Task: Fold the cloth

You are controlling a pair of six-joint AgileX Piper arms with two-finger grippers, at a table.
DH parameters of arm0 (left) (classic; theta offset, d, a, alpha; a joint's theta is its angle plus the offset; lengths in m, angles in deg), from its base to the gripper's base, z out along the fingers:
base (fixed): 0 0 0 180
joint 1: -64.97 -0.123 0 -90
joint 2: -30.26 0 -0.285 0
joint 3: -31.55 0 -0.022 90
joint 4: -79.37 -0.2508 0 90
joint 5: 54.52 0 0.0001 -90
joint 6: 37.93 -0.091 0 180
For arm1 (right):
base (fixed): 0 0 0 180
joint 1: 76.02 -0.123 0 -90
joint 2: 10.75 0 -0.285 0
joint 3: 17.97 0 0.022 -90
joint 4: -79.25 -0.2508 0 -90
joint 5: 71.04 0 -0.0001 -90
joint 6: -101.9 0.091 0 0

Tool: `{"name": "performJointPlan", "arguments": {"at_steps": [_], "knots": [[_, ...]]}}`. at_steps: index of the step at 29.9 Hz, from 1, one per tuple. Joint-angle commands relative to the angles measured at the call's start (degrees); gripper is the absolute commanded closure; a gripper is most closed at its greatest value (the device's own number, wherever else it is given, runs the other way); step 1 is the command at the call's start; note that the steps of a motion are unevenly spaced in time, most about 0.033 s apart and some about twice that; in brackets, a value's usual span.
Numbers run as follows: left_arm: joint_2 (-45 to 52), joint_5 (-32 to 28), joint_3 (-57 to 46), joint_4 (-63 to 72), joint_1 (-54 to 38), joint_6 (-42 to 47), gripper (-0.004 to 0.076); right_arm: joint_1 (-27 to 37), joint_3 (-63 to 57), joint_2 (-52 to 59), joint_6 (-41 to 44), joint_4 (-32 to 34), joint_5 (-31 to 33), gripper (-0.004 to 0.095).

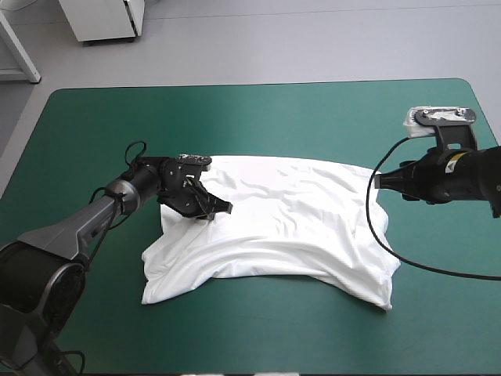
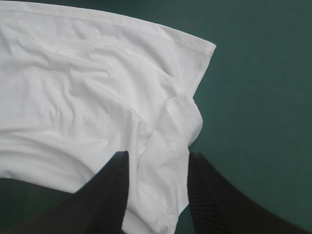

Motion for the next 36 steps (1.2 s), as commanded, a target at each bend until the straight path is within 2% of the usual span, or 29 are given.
{"name": "performJointPlan", "arguments": {"at_steps": [1,4,6,15,21,26,32,36], "knots": [[1.6,3.4,2.4,1.3,0.4,-0.8,0.0444,0.2,1.8,1.2,-0.3,0.3,-1.7,0.0536],[2.4,5.5,4.5,1.2,0.4,-1.6,0.0289,0.2,1.8,1.2,-0.3,0.3,-1.7,0.0536],[3.0,6.2,6.1,1.2,0.4,-2.0,0.0255,0.2,1.8,1.2,-0.3,0.3,-1.7,0.0536],[7.5,12.2,14.5,-2.5,0.3,-2.4,0.0261,0.2,1.8,1.1,-0.3,0.7,-1.7,0.0536],[14.5,13.7,15.3,-8.3,0.0,0.3,0.0267,0.2,1.3,0.9,1.6,6.1,-1.7,0.0536],[19.8,18.6,15.3,-10.0,-1.4,0.5,0.0267,0.2,1.2,-1.6,1.7,4.2,-1.7,0.0536],[21.9,17.4,15.3,-11.1,-1.7,0.6,0.0267,0.2,-4.7,-7.9,1.3,3.0,-1.7,0.0527],[21.6,17.3,15.3,-11.1,-1.7,0.3,0.0267,0.2,-12.7,-10.6,0.8,2.5,-3.7,0.0462]]}}
